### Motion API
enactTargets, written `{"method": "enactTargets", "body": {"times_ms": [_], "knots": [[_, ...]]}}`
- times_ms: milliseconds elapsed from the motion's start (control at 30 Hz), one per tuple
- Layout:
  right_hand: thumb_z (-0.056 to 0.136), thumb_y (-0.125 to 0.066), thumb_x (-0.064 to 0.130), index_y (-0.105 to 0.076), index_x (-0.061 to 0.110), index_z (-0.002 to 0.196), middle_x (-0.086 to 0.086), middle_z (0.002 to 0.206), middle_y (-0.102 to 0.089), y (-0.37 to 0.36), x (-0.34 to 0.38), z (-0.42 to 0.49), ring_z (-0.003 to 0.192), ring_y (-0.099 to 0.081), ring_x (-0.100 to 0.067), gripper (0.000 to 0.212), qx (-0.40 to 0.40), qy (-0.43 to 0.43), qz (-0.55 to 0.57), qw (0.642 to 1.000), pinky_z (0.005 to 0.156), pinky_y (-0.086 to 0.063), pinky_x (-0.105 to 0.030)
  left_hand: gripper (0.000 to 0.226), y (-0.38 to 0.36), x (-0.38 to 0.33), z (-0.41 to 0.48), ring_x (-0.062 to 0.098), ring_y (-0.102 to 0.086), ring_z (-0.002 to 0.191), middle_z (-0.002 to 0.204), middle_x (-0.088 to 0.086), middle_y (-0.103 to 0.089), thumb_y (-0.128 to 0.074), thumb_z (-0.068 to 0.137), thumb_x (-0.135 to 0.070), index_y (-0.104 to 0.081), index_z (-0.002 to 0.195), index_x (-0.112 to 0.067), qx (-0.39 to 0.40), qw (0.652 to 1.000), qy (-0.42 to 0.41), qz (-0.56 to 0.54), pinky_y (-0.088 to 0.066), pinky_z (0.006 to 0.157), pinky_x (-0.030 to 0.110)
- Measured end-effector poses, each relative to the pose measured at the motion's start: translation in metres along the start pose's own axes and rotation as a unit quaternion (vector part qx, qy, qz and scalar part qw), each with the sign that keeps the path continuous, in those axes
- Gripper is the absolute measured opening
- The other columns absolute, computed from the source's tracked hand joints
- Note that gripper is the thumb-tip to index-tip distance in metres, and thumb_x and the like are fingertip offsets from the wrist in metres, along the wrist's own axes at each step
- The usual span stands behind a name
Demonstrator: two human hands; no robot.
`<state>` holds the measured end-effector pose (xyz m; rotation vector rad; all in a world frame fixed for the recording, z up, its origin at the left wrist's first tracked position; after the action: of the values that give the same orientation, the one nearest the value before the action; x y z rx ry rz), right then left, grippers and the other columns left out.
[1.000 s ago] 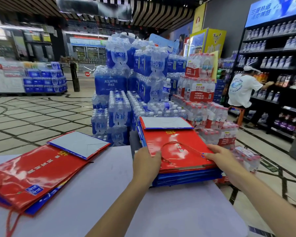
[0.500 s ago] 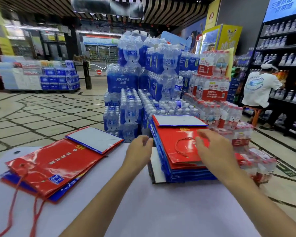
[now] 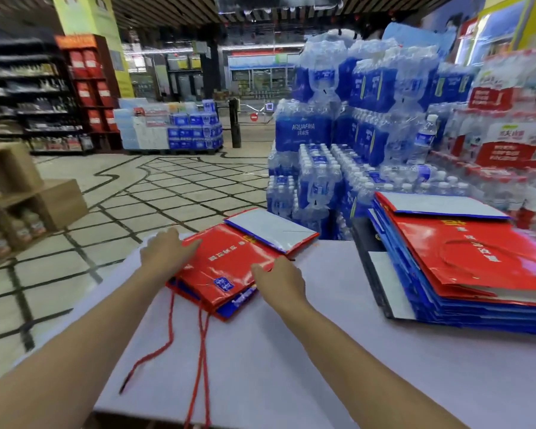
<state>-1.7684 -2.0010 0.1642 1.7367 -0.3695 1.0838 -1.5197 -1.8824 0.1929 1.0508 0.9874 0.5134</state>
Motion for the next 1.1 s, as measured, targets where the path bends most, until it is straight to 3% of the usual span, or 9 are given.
{"method": "enactTargets", "body": {"times_ms": [100,200,333,400,533,633,733,900,1100], "knots": [[0.089,-0.062,0.041,-0.048,0.009,0.131,-0.010,0.132,-0.056,-0.025,0.003,0.011,0.118,-0.056,-0.028,0.055,-0.026,-0.026,0.026,0.999,0.094,-0.045,-0.033,0.082,-0.020,0.034,0.008,0.032,-0.054,0.118,0.129,0.011,-0.059,-0.052,0.078,-0.076,-0.050,0.132,-0.015,0.038,0.999,0.021,0.003,-0.044,0.096,0.041],[0.087,-0.066,0.035,-0.048,0.010,0.129,-0.011,0.132,-0.055,-0.035,0.007,0.019,0.115,-0.057,-0.028,0.051,-0.028,-0.046,0.028,0.998,0.085,-0.044,-0.030,0.067,-0.021,0.032,0.002,0.034,-0.054,0.112,0.119,0.014,-0.063,-0.059,0.081,-0.066,-0.059,0.123,-0.013,-0.023,0.999,-0.027,-0.030,-0.044,0.092,0.041],[0.087,-0.065,0.028,-0.050,0.012,0.125,-0.009,0.129,-0.055,-0.037,0.006,0.025,0.112,-0.058,-0.027,0.044,-0.038,-0.049,0.007,0.998,0.075,-0.037,-0.027,0.066,-0.022,0.038,-0.006,0.036,-0.047,0.118,0.123,0.017,-0.057,-0.053,0.084,-0.064,-0.057,0.125,-0.013,-0.044,0.999,-0.007,0.008,-0.039,0.096,0.042],[0.087,-0.067,0.029,-0.051,0.012,0.128,-0.008,0.131,-0.055,-0.043,0.010,0.025,0.115,-0.057,-0.026,0.047,-0.030,-0.030,0.009,0.999,0.080,-0.040,-0.028,0.068,-0.019,0.050,-0.009,0.037,-0.045,0.119,0.125,0.020,-0.055,-0.051,0.085,-0.065,-0.055,0.126,-0.011,-0.055,0.998,0.018,0.020,-0.038,0.098,0.043],[0.087,-0.068,0.032,-0.048,0.014,0.141,-0.004,0.143,-0.051,-0.065,0.028,0.025,0.129,-0.049,-0.022,0.060,0.008,0.040,0.003,0.999,0.105,-0.041,-0.033,0.071,-0.004,0.084,-0.017,0.040,-0.045,0.118,0.122,0.024,-0.056,-0.050,0.085,-0.065,-0.057,0.120,-0.004,-0.095,0.993,0.055,0.033,-0.040,0.094,0.044],[0.087,-0.067,0.040,-0.048,0.019,0.141,-0.002,0.142,-0.053,-0.086,0.043,0.022,0.128,-0.049,-0.023,0.061,0.034,0.084,-0.037,0.995,0.108,-0.037,-0.039,0.067,0.012,0.115,-0.024,0.041,-0.051,0.109,0.112,0.023,-0.061,-0.049,0.084,-0.064,-0.061,0.111,-0.004,-0.113,0.990,0.076,0.042,-0.044,0.091,0.045],[0.088,-0.065,0.044,-0.048,0.023,0.141,0.000,0.139,-0.055,-0.100,0.052,0.018,0.127,-0.050,-0.023,0.060,0.035,0.102,-0.074,0.991,0.107,-0.033,-0.039,0.047,0.024,0.135,-0.033,0.041,-0.055,0.097,0.096,0.020,-0.066,-0.048,0.087,-0.053,-0.066,0.095,-0.010,-0.129,0.989,0.064,0.028,-0.045,0.082,0.041],[0.088,-0.069,0.031,-0.039,0.021,0.146,-0.004,0.140,-0.054,-0.102,0.048,0.021,0.125,-0.053,-0.024,0.066,0.026,0.078,0.026,0.996,0.105,-0.043,-0.042,0.032,0.034,0.135,-0.043,0.037,-0.056,0.085,0.079,0.012,-0.066,-0.051,0.087,-0.044,-0.066,0.078,-0.018,-0.141,0.988,0.068,0.015,-0.045,0.073,0.037],[0.089,-0.069,0.024,-0.047,0.023,0.141,-0.002,0.135,-0.058,-0.093,0.041,0.023,0.117,-0.059,-0.022,0.056,-0.002,0.075,0.122,0.990,0.095,-0.053,-0.041,0.027,0.034,0.110,-0.052,0.036,-0.059,0.087,0.083,0.012,-0.066,-0.047,0.089,-0.030,-0.066,0.085,-0.012,-0.158,0.985,0.063,0.040,-0.038,0.080,0.039]]}}
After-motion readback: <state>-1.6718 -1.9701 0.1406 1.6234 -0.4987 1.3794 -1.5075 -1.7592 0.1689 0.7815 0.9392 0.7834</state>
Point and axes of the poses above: each hand's wrist, its own z-axis towards the middle knuckle, its own y-axis out of the back of the hand, x = y × z, the point moved 9 cm from there along z, towards the middle knuckle
